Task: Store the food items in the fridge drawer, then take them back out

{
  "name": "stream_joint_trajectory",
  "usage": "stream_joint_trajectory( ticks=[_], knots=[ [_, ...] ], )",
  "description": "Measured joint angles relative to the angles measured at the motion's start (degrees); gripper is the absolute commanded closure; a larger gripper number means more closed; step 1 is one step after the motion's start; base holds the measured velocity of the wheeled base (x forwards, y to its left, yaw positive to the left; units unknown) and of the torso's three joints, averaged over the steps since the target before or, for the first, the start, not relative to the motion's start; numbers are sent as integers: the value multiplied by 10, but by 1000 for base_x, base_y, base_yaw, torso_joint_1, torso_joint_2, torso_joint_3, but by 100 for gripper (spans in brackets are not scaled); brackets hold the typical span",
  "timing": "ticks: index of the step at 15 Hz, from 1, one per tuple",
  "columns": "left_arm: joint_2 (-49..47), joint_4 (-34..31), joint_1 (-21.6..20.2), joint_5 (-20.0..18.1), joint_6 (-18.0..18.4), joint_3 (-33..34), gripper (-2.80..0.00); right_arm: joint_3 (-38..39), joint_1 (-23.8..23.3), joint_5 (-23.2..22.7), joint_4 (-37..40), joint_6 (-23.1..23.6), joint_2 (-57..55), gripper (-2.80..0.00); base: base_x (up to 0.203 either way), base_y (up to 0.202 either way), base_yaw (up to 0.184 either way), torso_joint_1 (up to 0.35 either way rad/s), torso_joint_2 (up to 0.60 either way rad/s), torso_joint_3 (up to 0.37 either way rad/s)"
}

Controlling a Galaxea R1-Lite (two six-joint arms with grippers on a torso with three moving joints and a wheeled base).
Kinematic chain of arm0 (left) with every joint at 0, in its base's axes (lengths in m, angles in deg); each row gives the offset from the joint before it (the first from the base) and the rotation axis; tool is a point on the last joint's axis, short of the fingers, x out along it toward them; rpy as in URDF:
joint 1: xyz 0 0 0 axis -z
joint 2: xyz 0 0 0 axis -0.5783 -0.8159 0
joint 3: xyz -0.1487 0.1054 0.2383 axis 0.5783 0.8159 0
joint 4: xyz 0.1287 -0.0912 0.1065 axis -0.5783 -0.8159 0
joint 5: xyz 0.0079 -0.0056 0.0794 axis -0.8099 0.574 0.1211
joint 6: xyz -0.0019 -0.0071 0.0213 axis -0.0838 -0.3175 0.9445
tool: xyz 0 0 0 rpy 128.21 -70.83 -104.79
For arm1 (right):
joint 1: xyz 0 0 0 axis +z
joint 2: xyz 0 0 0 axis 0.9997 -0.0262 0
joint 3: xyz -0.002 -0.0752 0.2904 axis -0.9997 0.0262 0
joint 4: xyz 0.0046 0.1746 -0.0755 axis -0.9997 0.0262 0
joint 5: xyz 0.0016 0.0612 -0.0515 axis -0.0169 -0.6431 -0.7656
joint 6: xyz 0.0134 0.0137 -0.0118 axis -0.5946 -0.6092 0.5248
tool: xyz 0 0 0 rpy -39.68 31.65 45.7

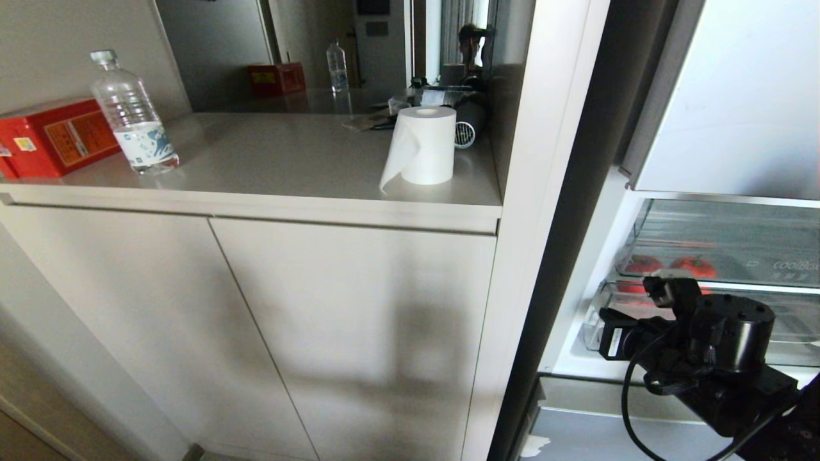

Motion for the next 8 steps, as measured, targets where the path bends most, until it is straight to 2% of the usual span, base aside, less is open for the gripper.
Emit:
stream_joint_trajectory(
  ticks=[5,8],
  knots=[
    [0,0,0,0,0,0,0,68,2,-3,-83,1,1,0,0,0,0,0,0,0],
    [0,0,0,0,0,0,0,117,2,-5,-100,0,6,0,0,0,0,0,0,0]
  ],
)
